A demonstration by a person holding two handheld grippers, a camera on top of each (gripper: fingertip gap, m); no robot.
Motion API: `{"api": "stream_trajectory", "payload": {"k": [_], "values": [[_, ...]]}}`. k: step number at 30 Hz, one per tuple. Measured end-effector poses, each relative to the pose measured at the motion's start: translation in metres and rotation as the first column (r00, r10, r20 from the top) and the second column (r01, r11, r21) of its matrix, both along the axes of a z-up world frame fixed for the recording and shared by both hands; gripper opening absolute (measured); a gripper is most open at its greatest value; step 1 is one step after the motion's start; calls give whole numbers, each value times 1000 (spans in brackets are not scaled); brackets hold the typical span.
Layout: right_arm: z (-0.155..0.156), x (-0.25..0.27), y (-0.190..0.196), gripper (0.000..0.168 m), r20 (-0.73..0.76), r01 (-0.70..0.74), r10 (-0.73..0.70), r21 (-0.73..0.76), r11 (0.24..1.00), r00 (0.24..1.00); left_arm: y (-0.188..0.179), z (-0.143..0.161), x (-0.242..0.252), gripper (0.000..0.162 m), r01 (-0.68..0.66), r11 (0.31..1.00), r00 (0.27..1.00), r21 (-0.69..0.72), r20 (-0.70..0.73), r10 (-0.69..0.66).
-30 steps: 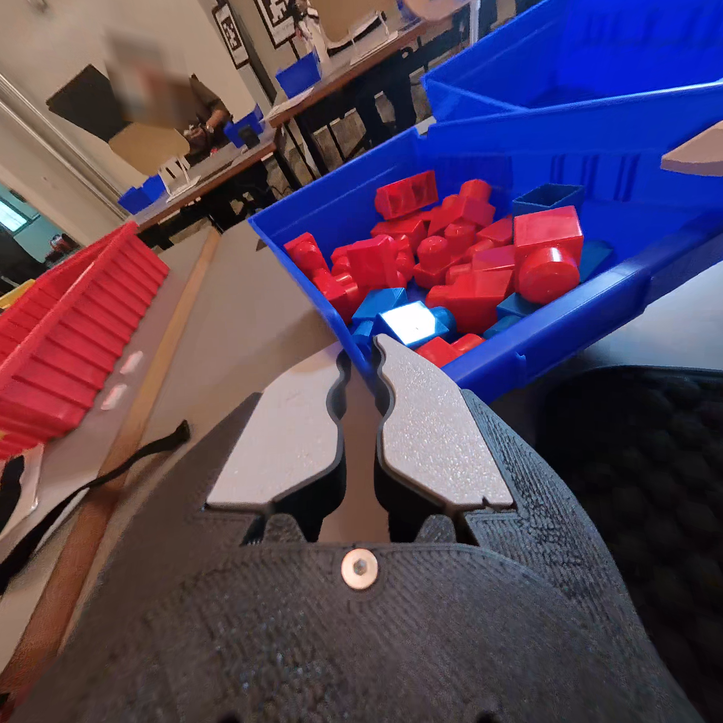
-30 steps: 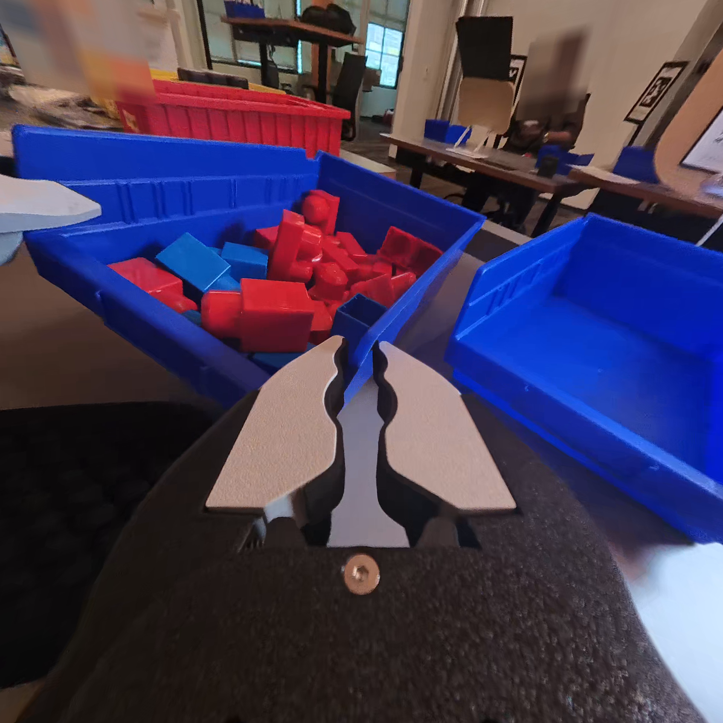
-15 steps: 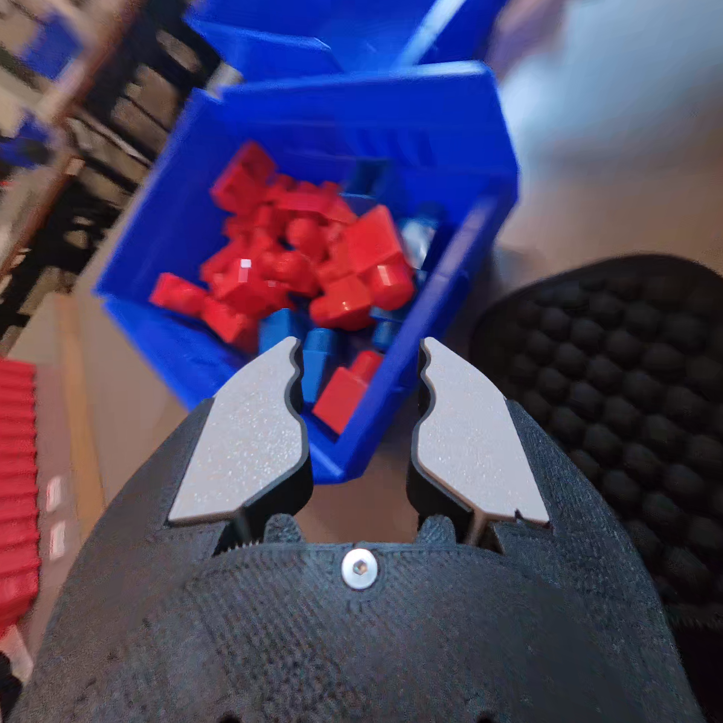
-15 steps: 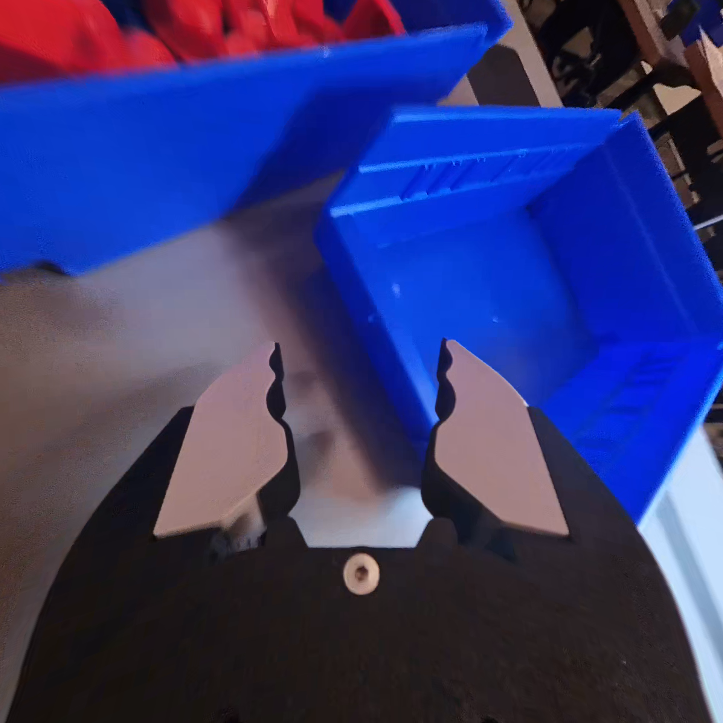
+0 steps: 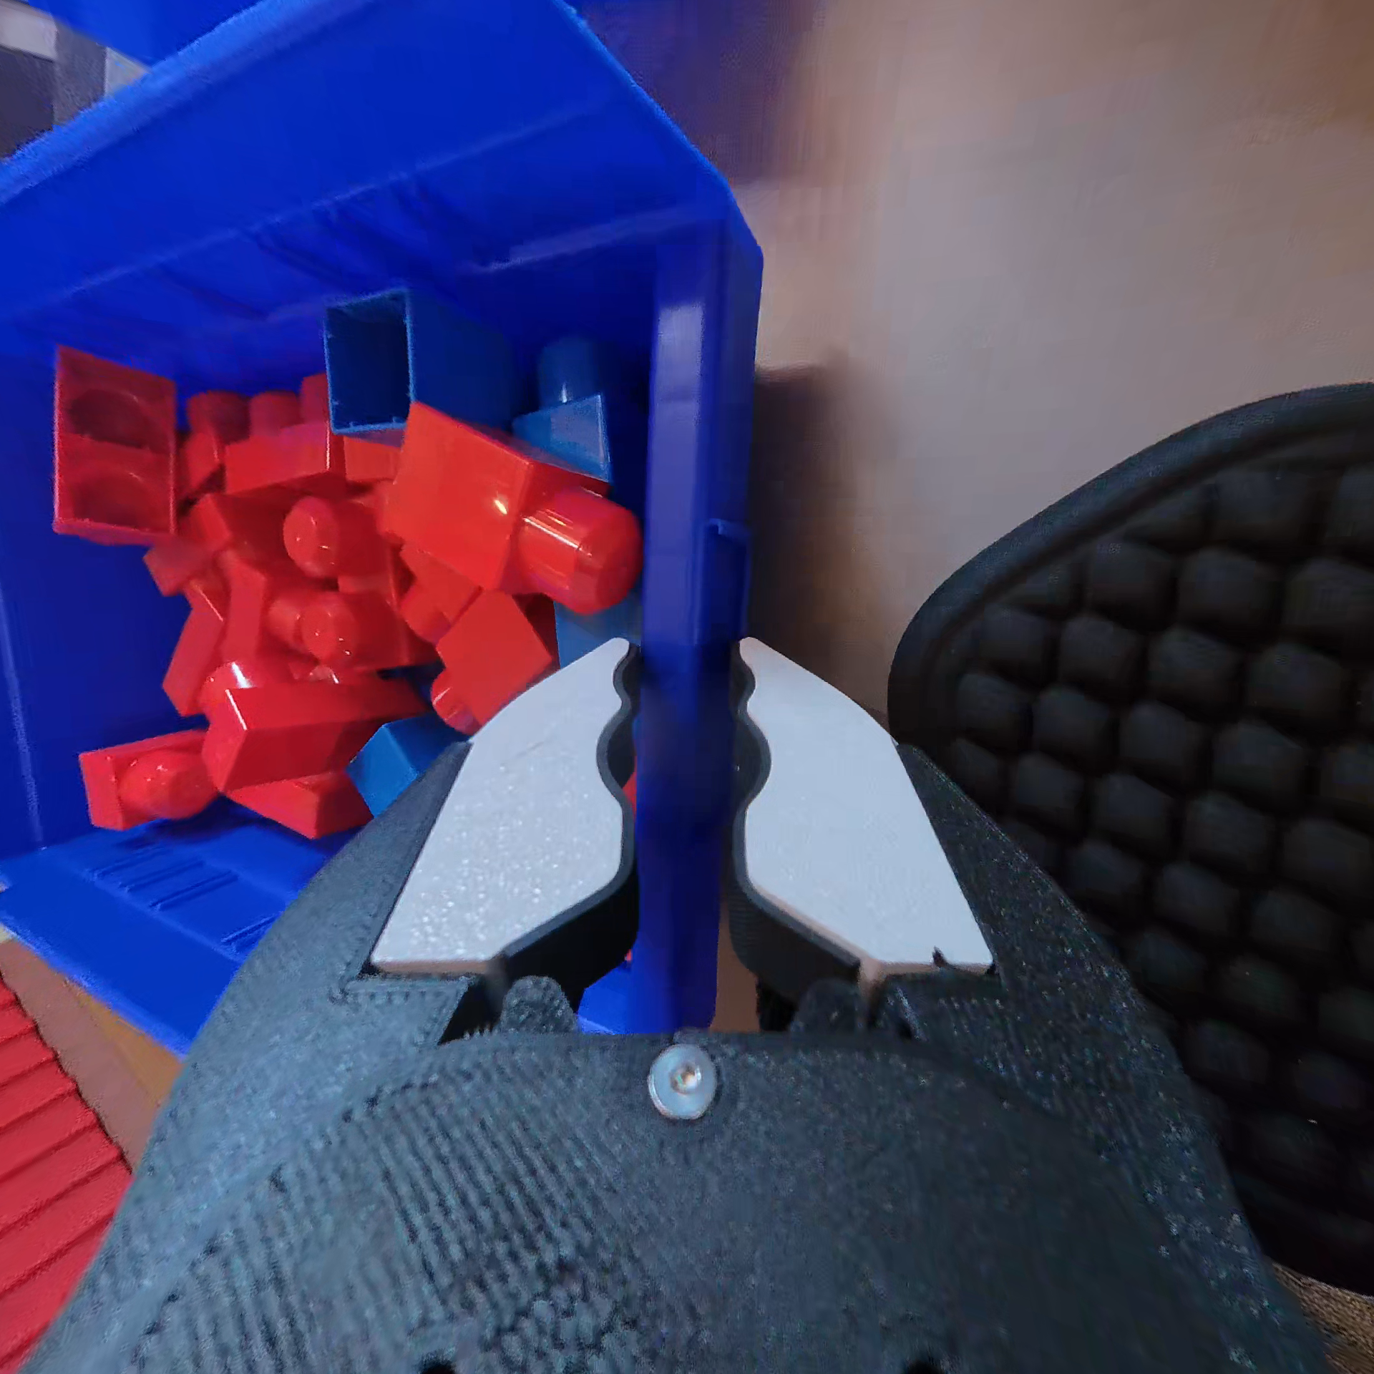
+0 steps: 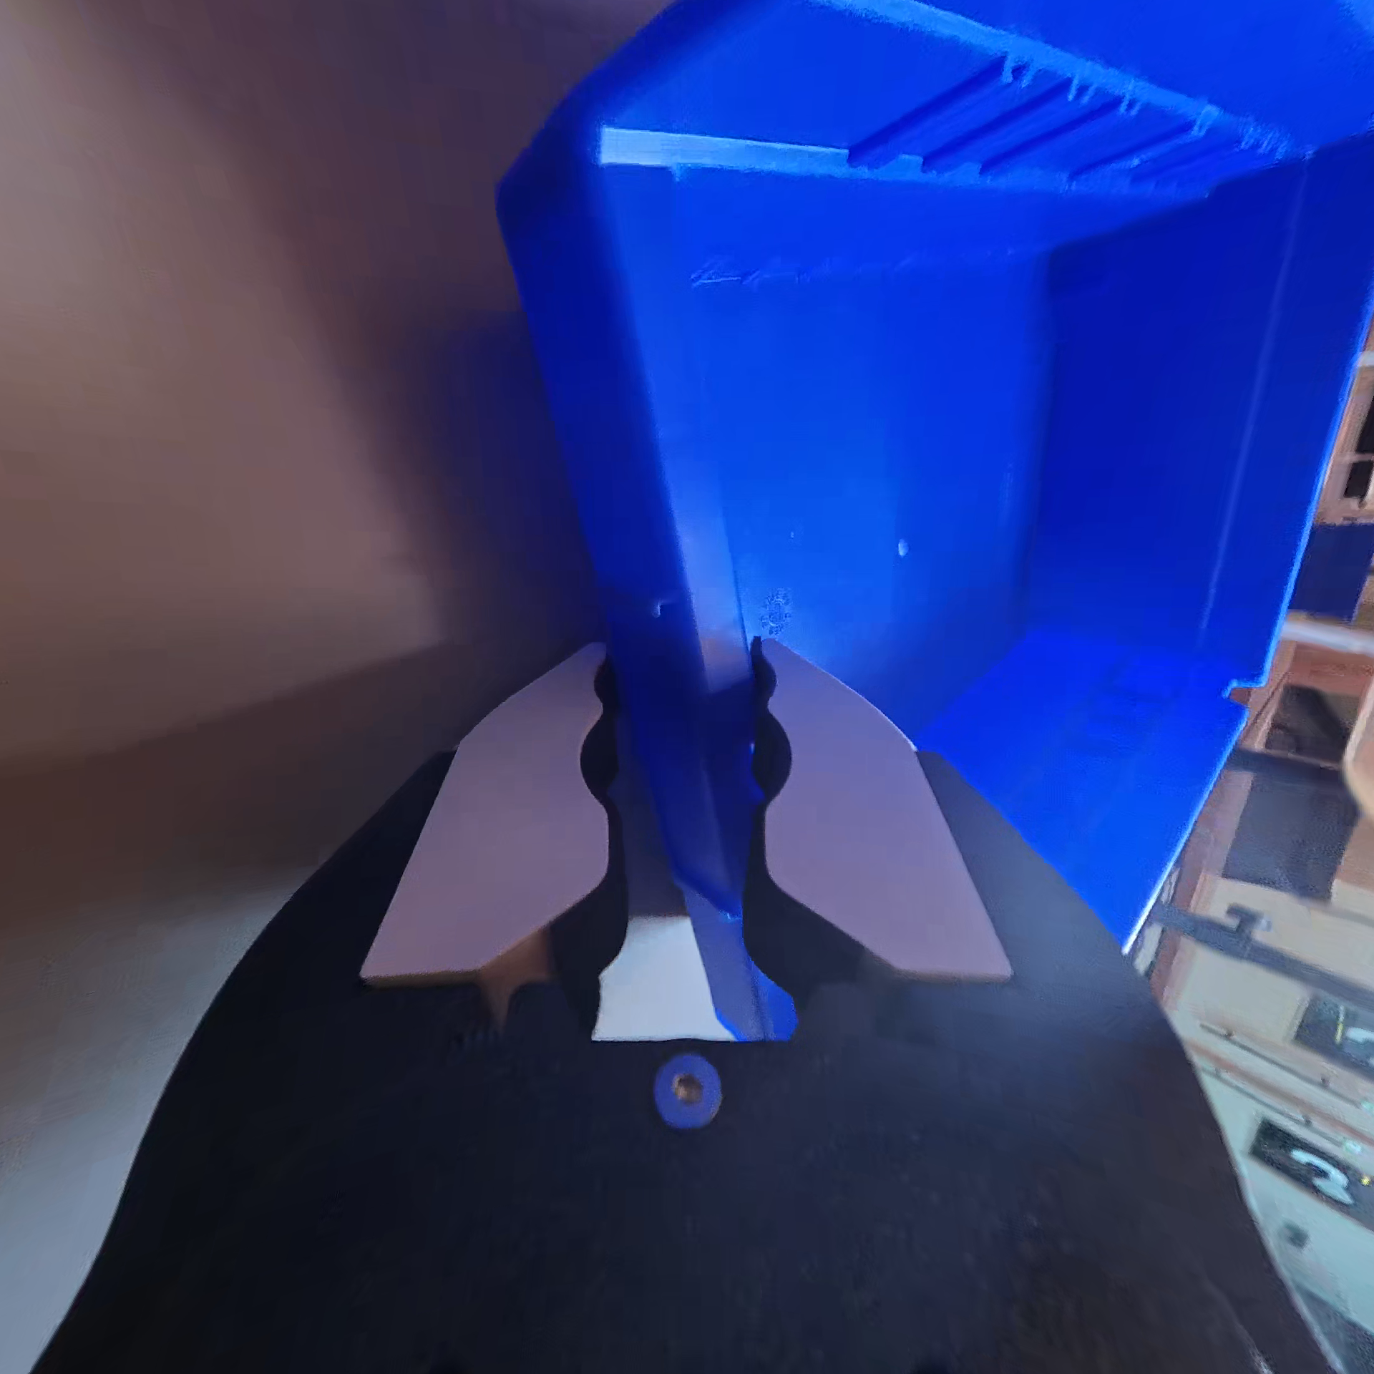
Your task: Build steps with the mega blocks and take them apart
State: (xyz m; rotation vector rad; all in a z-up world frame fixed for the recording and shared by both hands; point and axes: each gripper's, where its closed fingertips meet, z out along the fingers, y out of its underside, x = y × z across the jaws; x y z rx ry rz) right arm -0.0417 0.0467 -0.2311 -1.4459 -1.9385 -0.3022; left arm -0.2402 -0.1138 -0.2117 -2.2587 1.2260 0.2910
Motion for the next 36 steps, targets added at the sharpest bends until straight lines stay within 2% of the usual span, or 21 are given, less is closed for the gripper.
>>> {"api": "stream_trajectory", "payload": {"k": [1,3,4,6,9,12,15,21,23,27,29,32,33,36], "values": [[0,16,-5,34,-4,17,-17,-2,1000,1000,-1,-1,1,25,12,1000,1000,-3,-3,-12],[1,48,-13,34,-10,47,-47,-4,999,999,-5,-12,-2,44,18,998,999,-59,-47,-20],[1,63,-15,34,-11,64,-64,-1,998,998,0,-15,-6,49,10,999,996,-33,-83,-12],[0,93,-13,34,-9,104,-104,9,994,995,8,-13,-9,41,7,1000,993,0,-120,-7],[0,134,2,34,-8,180,-180,17,983,984,18,-13,-12,40,-6,1000,990,2,-140,7],[0,166,30,33,-18,240,-239,42,970,971,35,-13,-26,35,-16,999,976,29,-218,22],[1,189,61,32,-30,279,-278,63,958,960,53,-13,-38,34,-28,999,978,27,-204,33],[1,213,101,32,-53,319,-316,64,945,947,72,-8,-43,39,-71,995,997,-67,14,72],[1,216,106,33,-65,323,-319,68,944,946,71,-4,-44,41,-75,993,996,-94,40,79],[1,216,108,33,-75,316,-310,79,946,948,63,-6,-47,32,-67,989,997,-134,-36,63],[1,214,109,33,-75,309,-303,72,949,950,66,-11,-50,36,-83,987,994,-139,-78,73],[1,213,113,32,-62,301,-297,66,951,953,70,-11,-51,35,-125,978,989,-169,-97,110],[1,214,115,32,-58,300,-296,69,951,953,71,-13,-52,27,-136,973,988,-188,-101,119],[1,216,126,33,-63,317,-312,79,945,948,84,-13,-60,28,-165,971,985,-175,-85,152]]}}
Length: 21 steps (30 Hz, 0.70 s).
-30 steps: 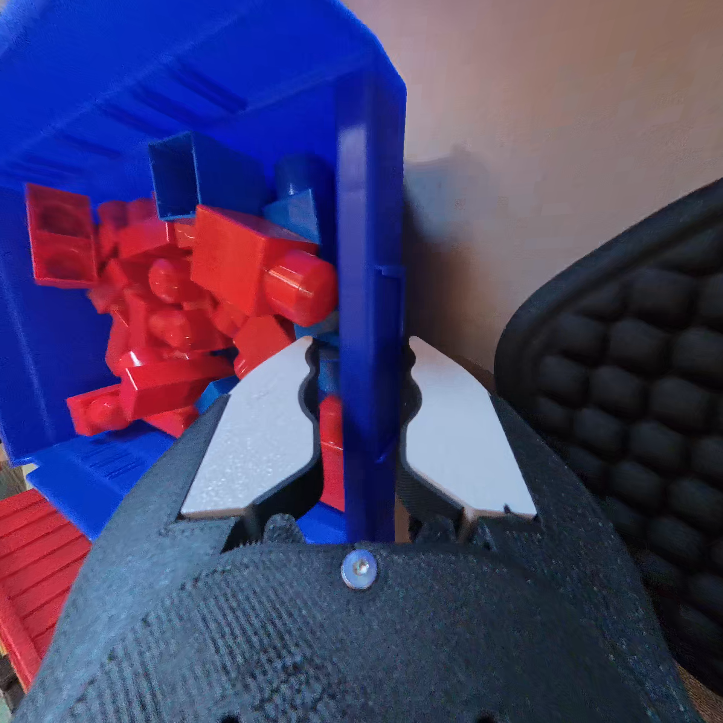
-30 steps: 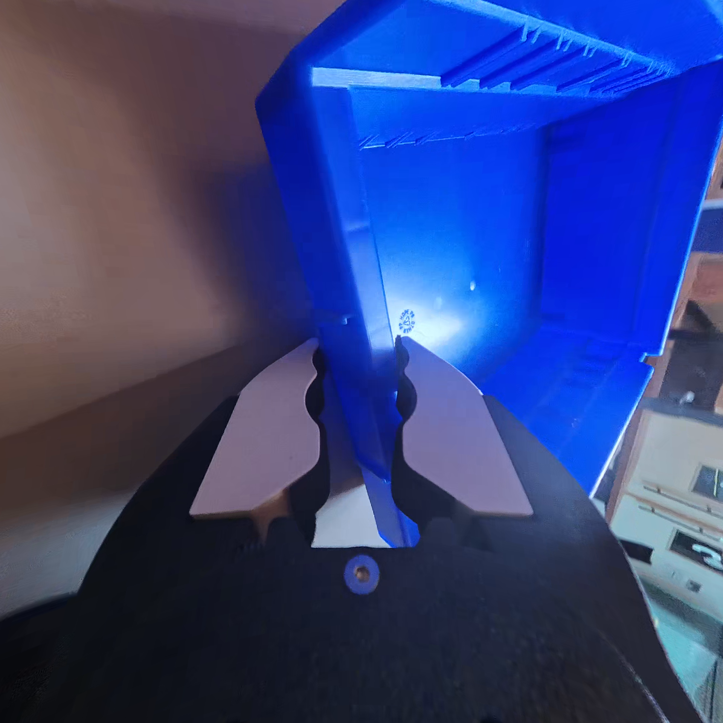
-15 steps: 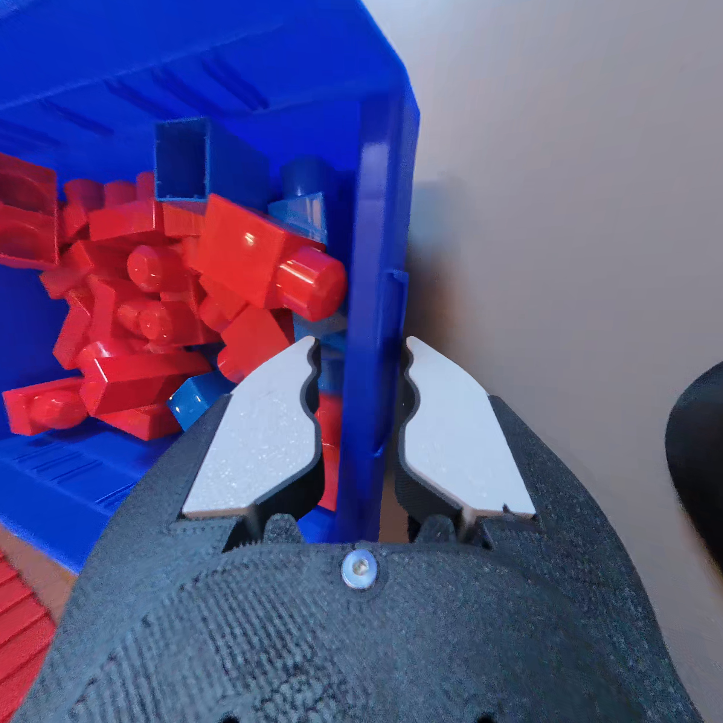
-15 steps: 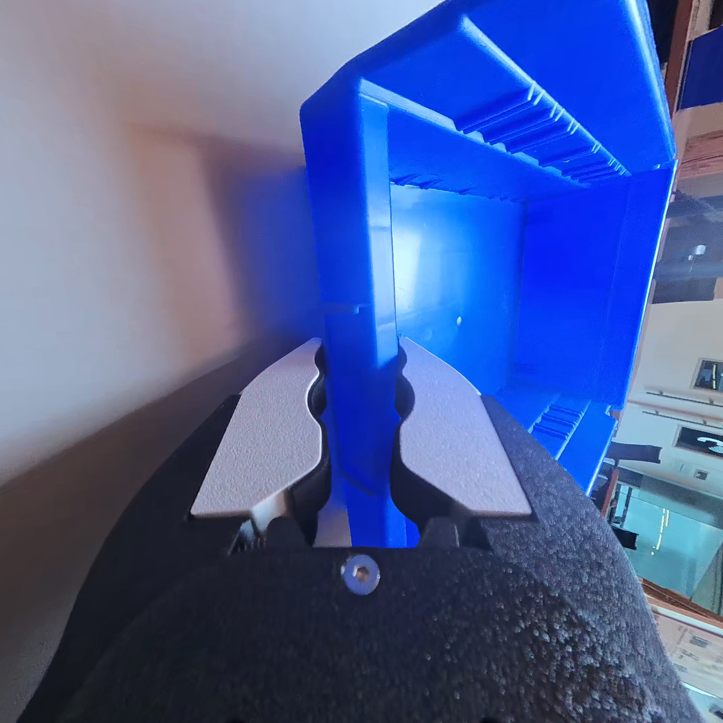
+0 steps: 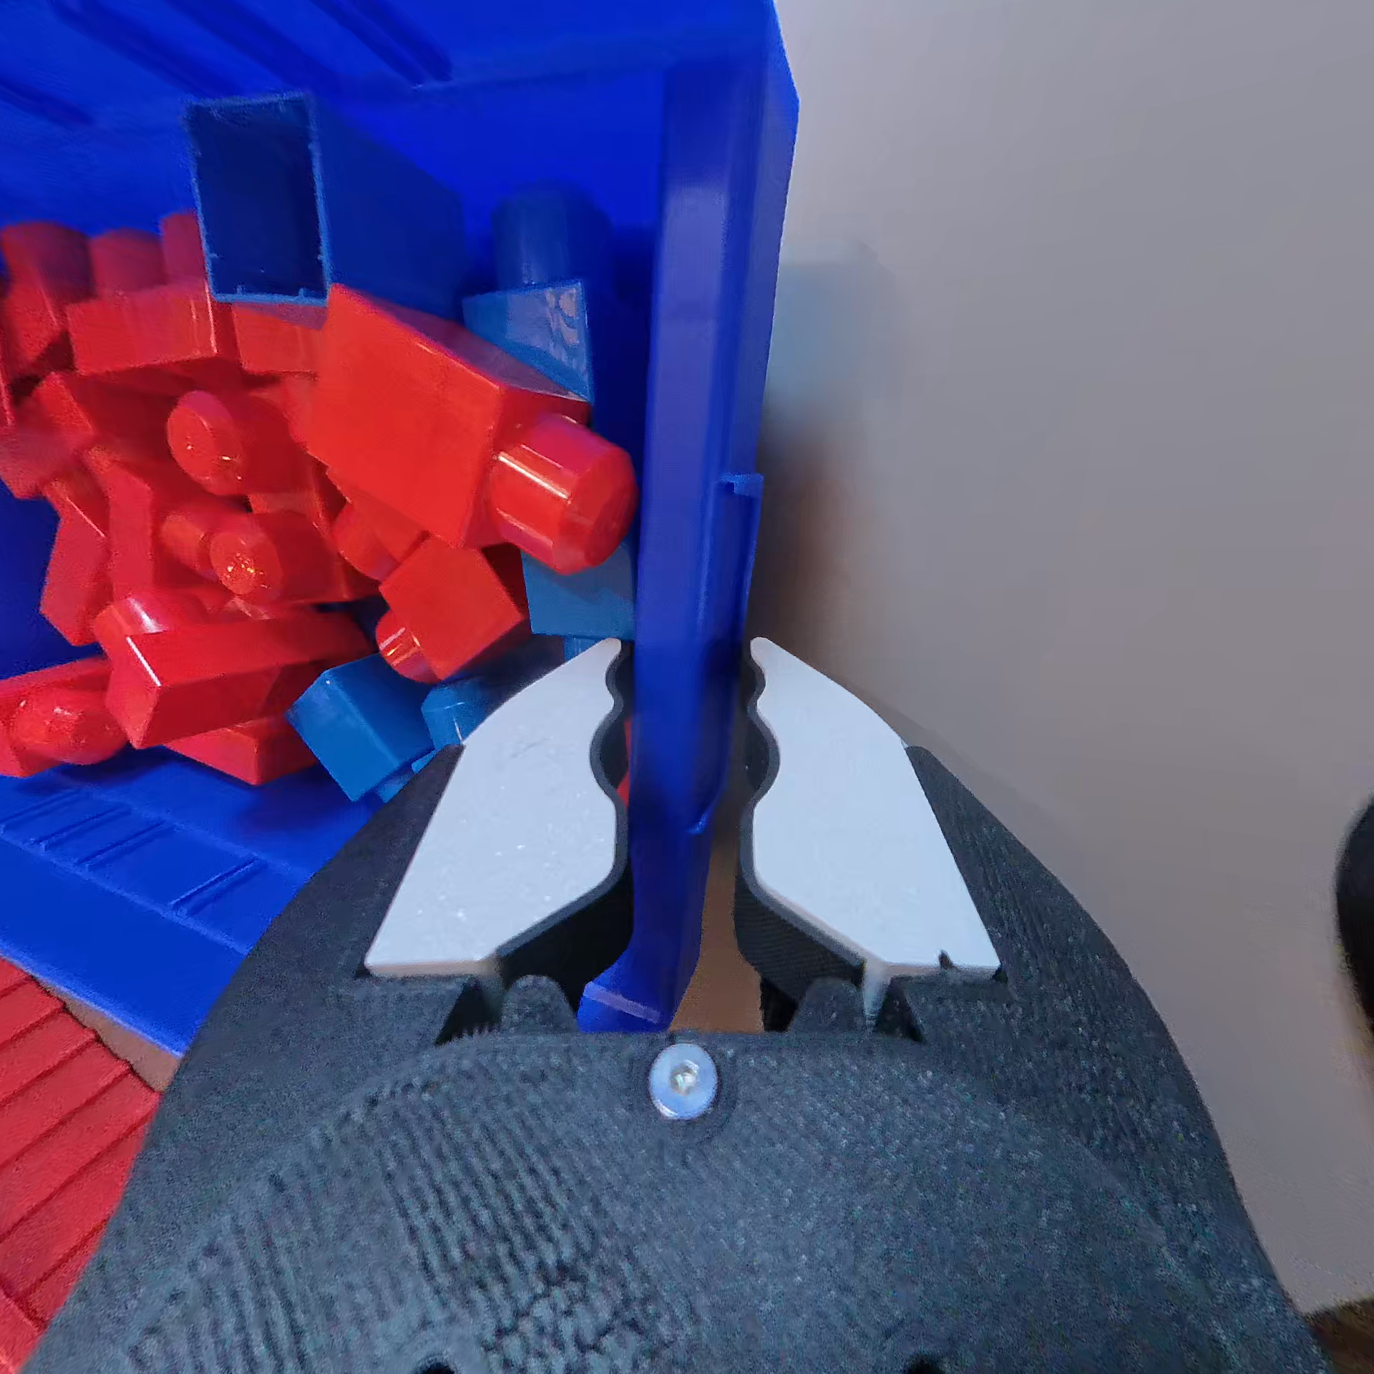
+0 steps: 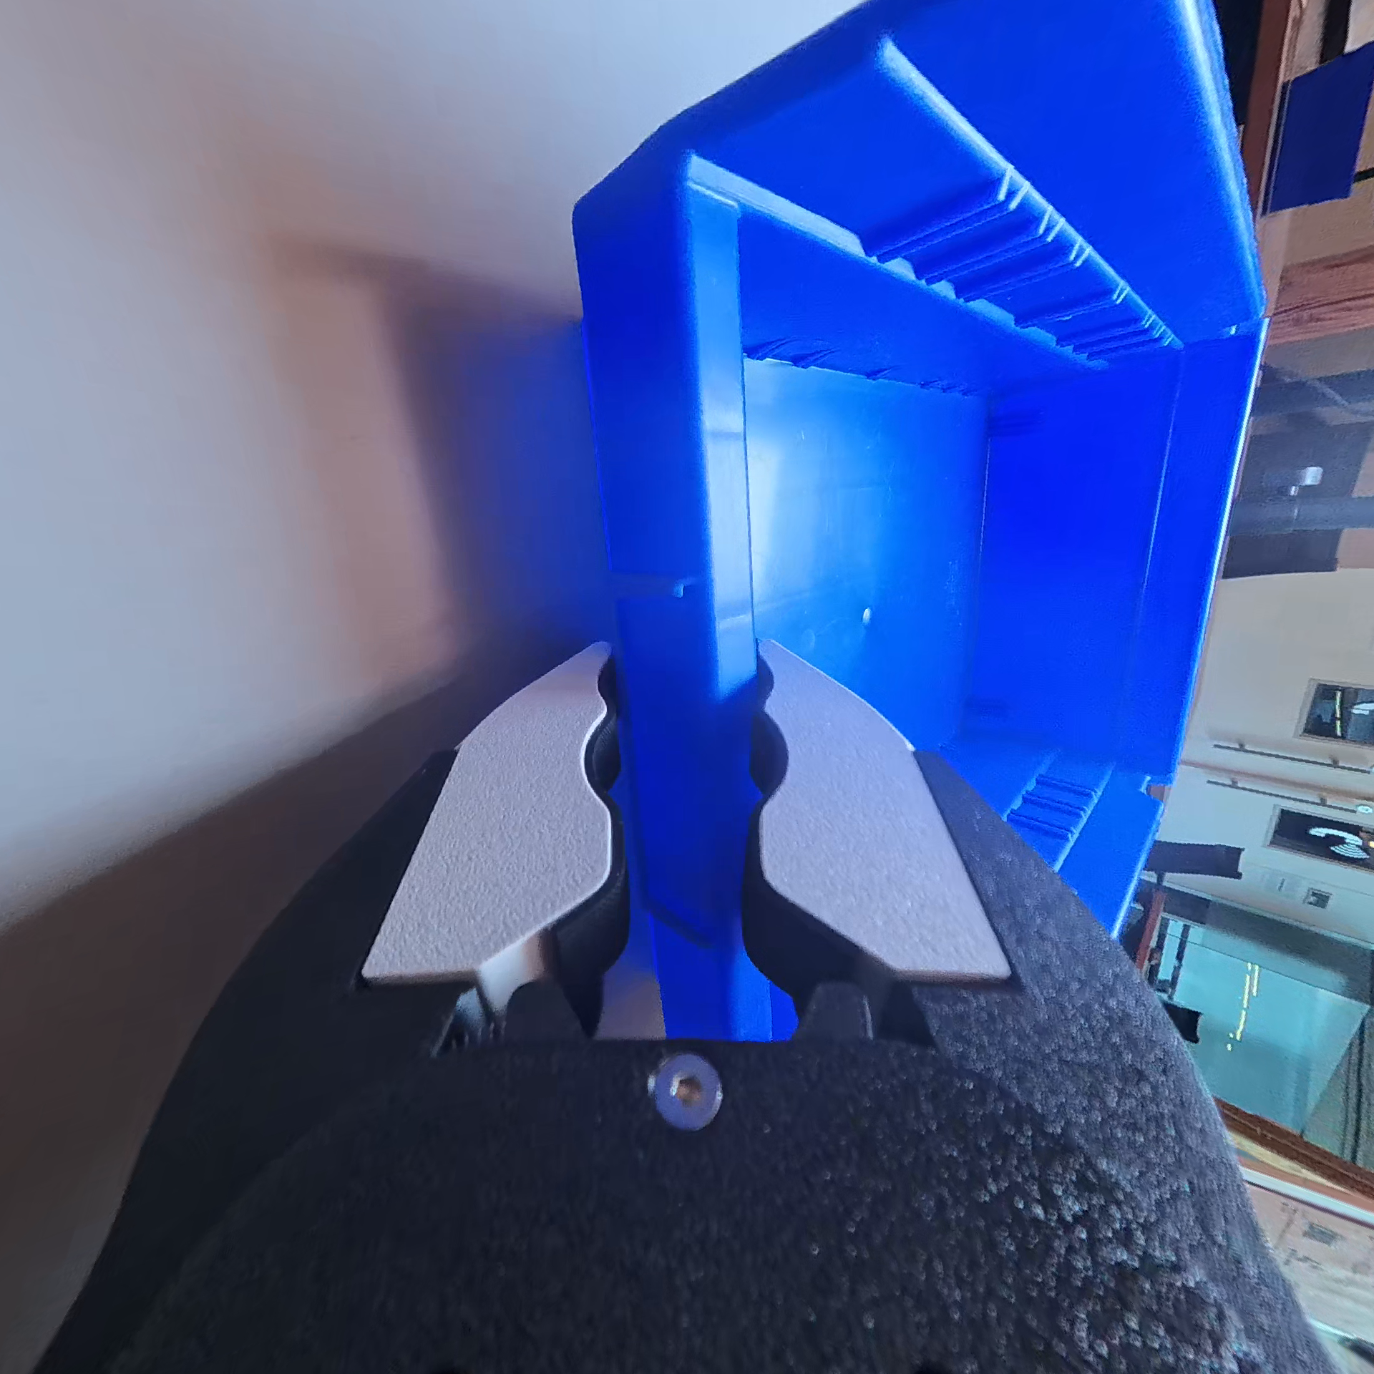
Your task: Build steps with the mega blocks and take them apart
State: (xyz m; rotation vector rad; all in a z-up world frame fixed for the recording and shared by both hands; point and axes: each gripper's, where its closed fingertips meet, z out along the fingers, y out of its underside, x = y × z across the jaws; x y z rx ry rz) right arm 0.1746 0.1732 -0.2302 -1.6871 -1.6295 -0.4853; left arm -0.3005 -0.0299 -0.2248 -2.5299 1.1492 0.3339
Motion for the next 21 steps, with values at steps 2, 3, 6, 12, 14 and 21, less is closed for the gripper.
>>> {"api": "stream_trajectory", "payload": {"k": [2,3,6,12,14,21], "values": [[0,2,9,33,-4,12,-12,9,1000,1000,12,0,-11,28,-33,999,999,24,5,33],[0,3,13,33,-2,22,-22,9,1000,1000,18,0,-16,28,-46,999,999,29,12,46],[3,8,20,48,-23,128,-128,-22,992,992,35,-1,-28,28,-91,995,995,31,54,89],[52,-41,2,49,-471,184,-225,-134,974,853,65,0,-42,29,-142,984,988,112,74,134],[64,-59,-8,49,-591,142,-233,-197,970,772,71,0,-43,30,-157,977,986,147,70,148],[44,-63,-16,61,-543,164,-275,-245,956,794,88,3,-48,33,-213,936,977,281,59,205]]}}
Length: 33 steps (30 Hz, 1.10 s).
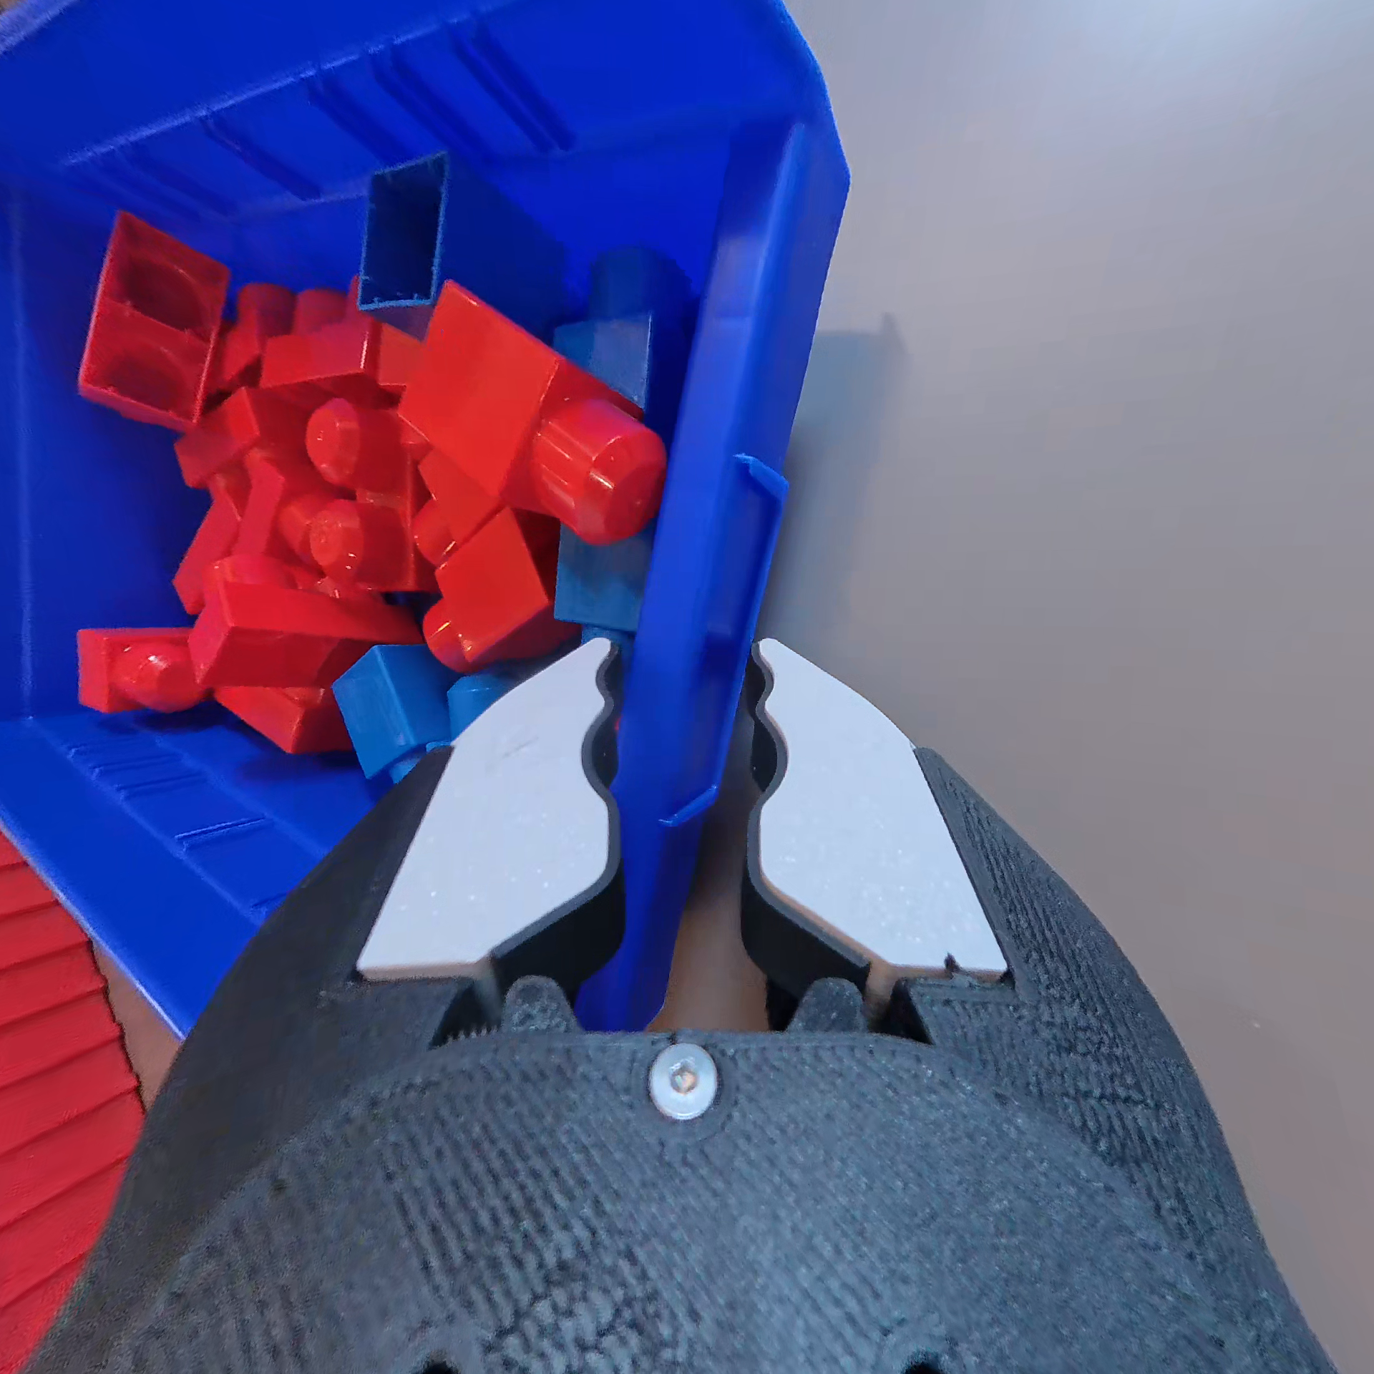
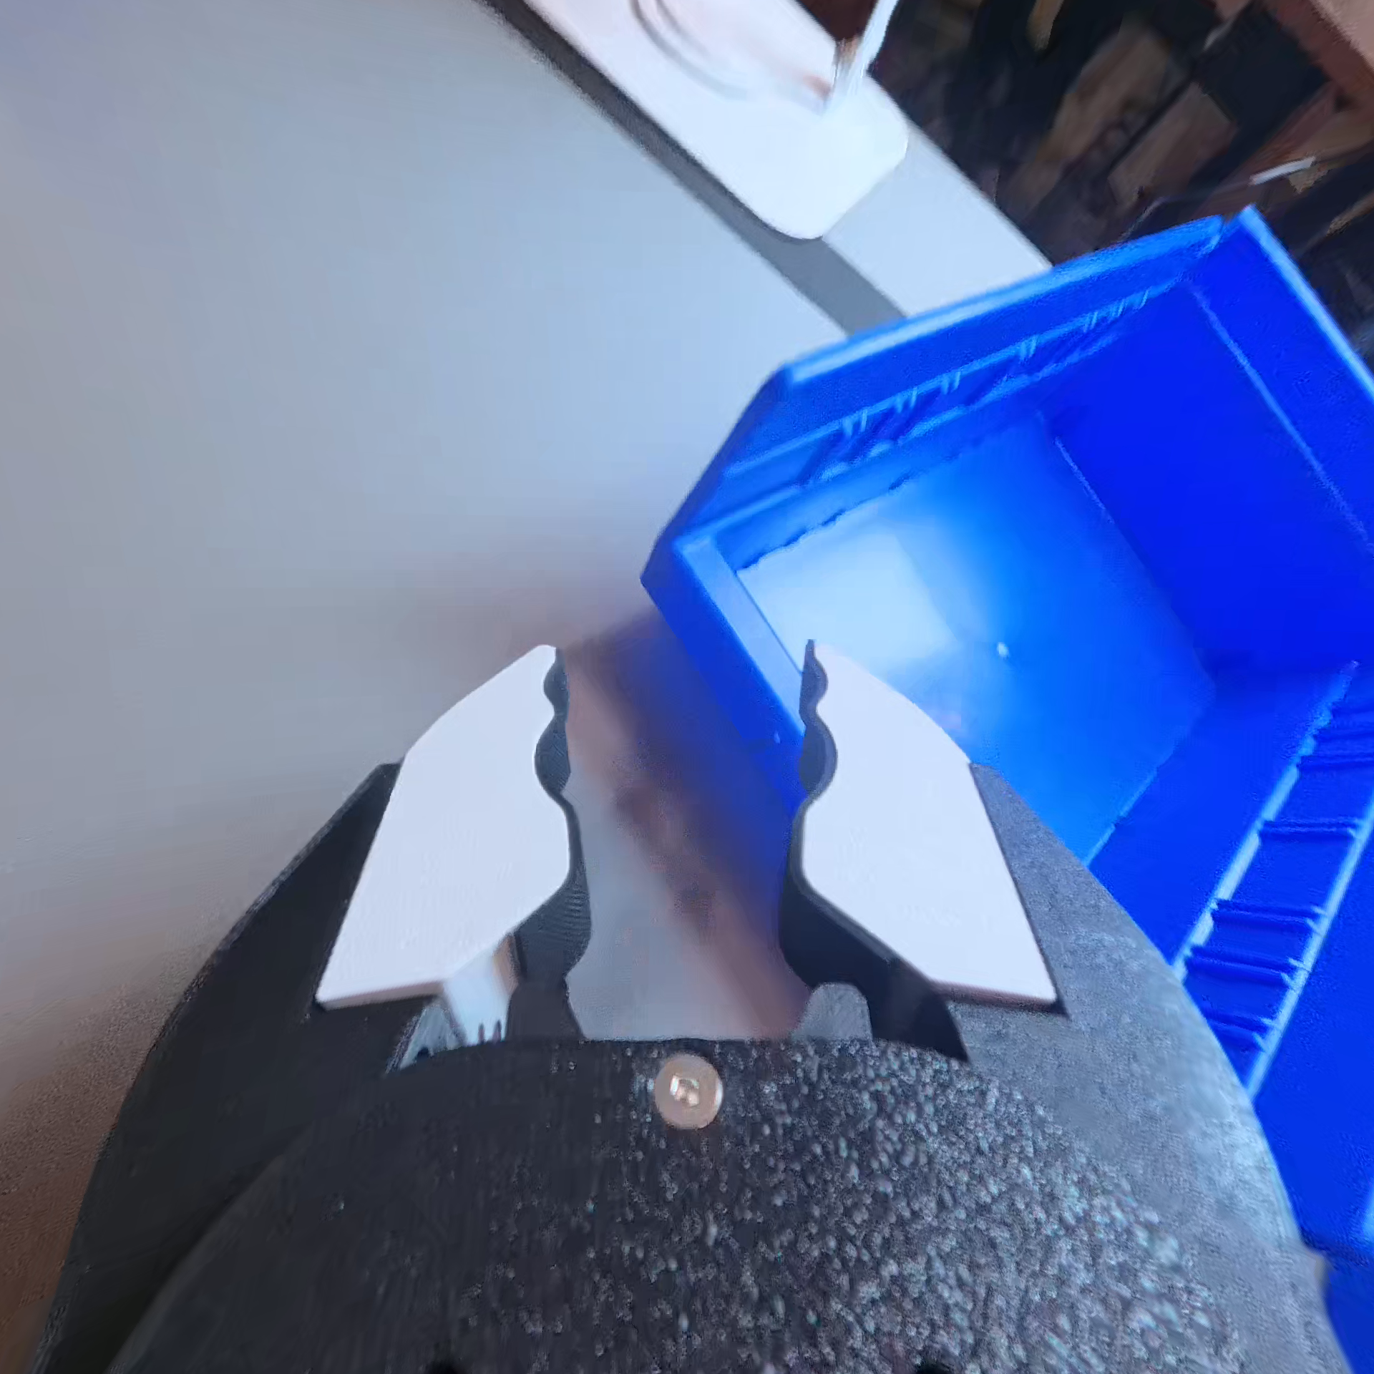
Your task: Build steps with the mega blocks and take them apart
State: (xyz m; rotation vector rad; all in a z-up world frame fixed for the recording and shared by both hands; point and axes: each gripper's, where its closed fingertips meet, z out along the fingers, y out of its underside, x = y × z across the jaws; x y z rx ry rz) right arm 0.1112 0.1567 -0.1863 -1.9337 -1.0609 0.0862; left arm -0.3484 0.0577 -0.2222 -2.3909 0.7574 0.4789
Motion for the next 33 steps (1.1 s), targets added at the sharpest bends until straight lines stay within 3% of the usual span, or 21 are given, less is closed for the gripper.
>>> {"api": "stream_trajectory", "payload": {"k": [4,6,19,22,25,27,30,33], "values": [[-27,33,17,54,260,39,-59,83,996,964,-1,0,-2,33,-13,1000,1000,7,11,13],[-32,43,26,41,329,39,-80,128,991,941,-3,0,-4,33,-23,1000,1000,-1,15,23],[-30,44,59,39,338,39,-88,147,988,937,-17,2,-10,34,-35,999,999,16,-26,35],[-9,23,41,48,210,14,-48,161,987,977,-14,18,9,39,10,994,995,109,98,-21],[29,-18,7,49,-42,-58,65,158,986,997,-2,49,24,38,-17,970,958,241,282,-53],[53,-49,-20,49,-235,-123,150,124,985,960,12,70,19,36,-78,947,936,312,349,-38],[80,-86,-61,49,-492,-220,215,50,974,843,37,99,3,34,-208,907,889,367,458,18],[79,-102,-80,51,-559,-255,236,45,966,795,57,111,-4,36,-297,907,808,298,585,72]]}}
